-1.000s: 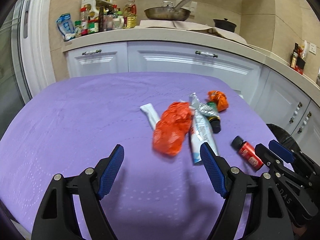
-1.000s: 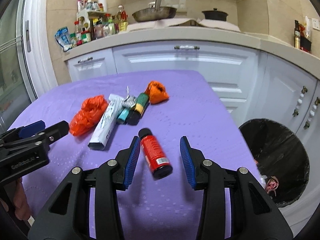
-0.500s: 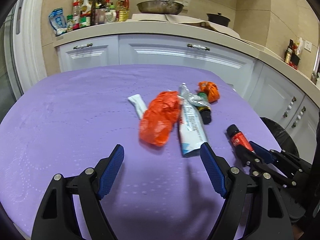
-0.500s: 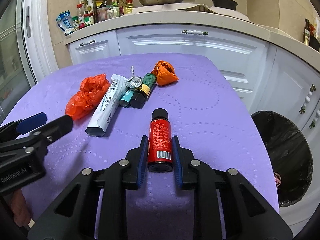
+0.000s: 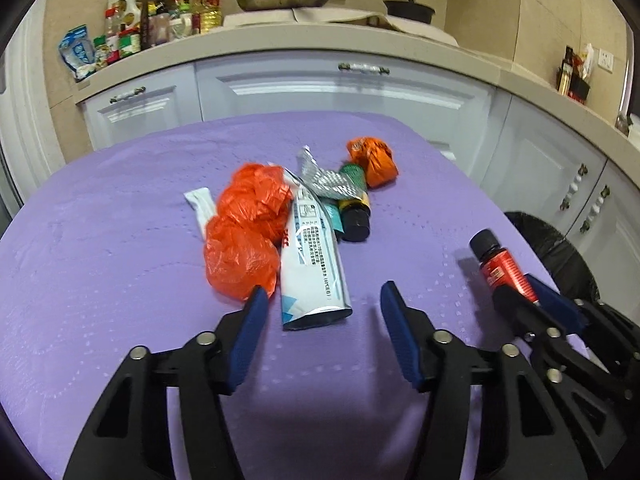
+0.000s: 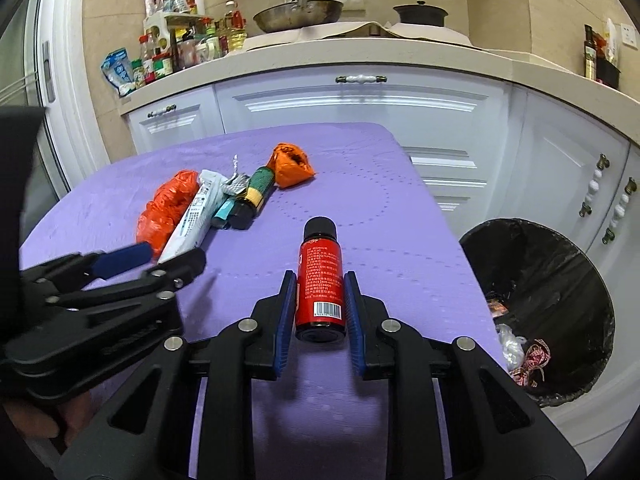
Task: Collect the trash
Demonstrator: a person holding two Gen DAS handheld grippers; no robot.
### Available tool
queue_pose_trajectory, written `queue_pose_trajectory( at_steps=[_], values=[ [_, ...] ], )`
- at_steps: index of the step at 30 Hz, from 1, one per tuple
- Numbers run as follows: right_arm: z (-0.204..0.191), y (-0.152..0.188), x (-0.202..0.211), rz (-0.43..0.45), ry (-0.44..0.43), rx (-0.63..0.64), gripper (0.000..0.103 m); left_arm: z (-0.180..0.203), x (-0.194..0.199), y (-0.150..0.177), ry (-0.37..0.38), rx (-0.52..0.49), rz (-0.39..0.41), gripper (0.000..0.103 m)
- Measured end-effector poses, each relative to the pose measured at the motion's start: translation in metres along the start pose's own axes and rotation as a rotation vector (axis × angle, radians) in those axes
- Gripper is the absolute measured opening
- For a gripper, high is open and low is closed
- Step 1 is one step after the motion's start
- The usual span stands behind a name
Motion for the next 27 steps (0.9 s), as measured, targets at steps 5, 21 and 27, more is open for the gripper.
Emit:
queue_pose_trajectory(
  at_steps=[5,21,27],
  values=[
    [0.007,-0.002,0.006,0.018,-0.005,-0.016,0.023,0.004,0.008,0.002,-0.025,0.002,0.007,0.055],
    [0.014,-0.003,0.004,0.024,-0.017,-0.036,0.023,0.009,-0.01,-0.005,-0.014,-0.006,-0.038,0.022],
    [0.014,-0.003,0.003,0.027,-0.016,-0.037,0.023,0.005,-0.004,-0.001,-0.009,-0.018,-0.007,0.003]
  ],
)
Point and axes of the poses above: each gripper's, at about its wrist camera, not at the fingertips, and x roughly against the way its jaws point, z to its right, y to its underside, the point moved 1 cm from there along -x, roughly the way its jaws point, and after that the axes turned 9 degrees about -y, right-handed, at the moved point
